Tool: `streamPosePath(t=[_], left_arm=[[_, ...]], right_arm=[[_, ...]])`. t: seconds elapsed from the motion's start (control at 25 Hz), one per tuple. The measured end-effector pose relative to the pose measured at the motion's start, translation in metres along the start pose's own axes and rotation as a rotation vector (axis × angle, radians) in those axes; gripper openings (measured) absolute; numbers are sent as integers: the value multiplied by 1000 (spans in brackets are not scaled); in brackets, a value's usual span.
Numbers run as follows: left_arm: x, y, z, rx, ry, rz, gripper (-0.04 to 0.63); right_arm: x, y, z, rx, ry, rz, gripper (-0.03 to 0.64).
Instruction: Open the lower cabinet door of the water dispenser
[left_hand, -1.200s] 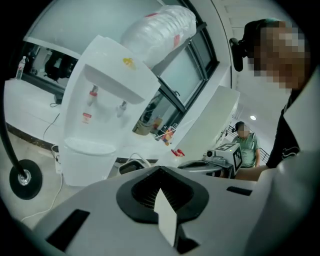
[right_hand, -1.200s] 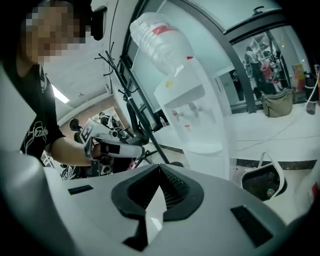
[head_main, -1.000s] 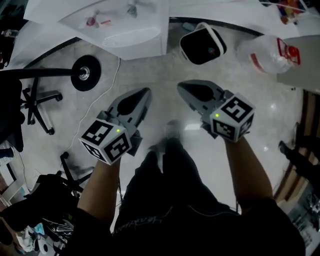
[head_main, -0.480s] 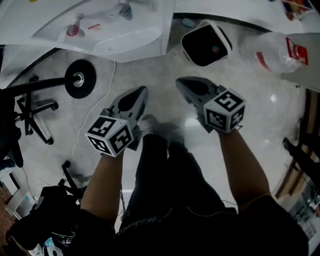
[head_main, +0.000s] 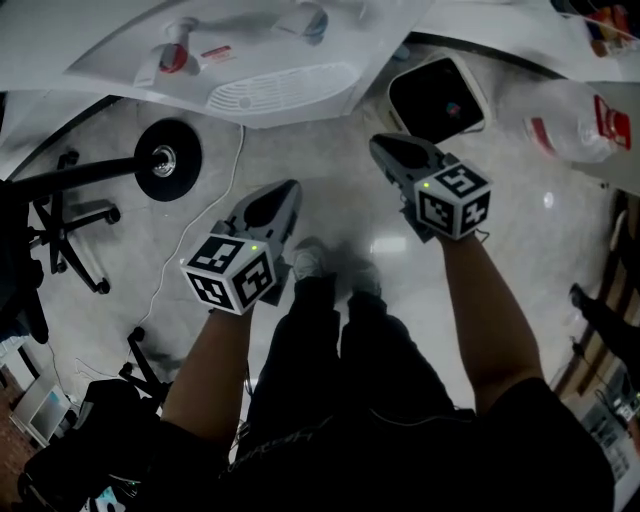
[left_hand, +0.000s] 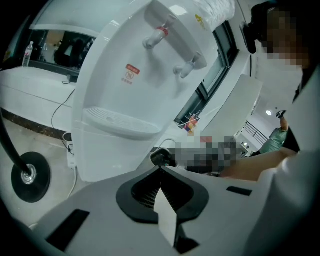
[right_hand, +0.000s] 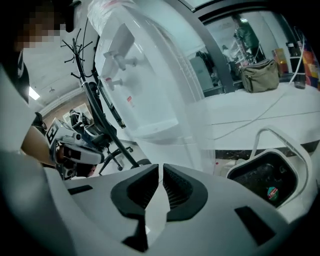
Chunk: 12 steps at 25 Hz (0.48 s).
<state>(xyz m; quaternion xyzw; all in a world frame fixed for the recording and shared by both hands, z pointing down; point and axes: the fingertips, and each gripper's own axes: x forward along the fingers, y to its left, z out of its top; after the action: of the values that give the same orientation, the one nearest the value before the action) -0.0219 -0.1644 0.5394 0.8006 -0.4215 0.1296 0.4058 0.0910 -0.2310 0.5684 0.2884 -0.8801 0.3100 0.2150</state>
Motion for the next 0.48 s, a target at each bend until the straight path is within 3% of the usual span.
streamPosePath(t=[0.08,0.24,0.48], left_arm=[[1,3,-3,11,17,-9,0],[6,9,2,25,18,-27,0],[15,10,5,66,23,-57,0]], right_arm=[[6,-11,10,-16,-31,-28,25],[17,-33,27,-48,-71,-80,131],[41,-51,25,-121,-62,-159,218]])
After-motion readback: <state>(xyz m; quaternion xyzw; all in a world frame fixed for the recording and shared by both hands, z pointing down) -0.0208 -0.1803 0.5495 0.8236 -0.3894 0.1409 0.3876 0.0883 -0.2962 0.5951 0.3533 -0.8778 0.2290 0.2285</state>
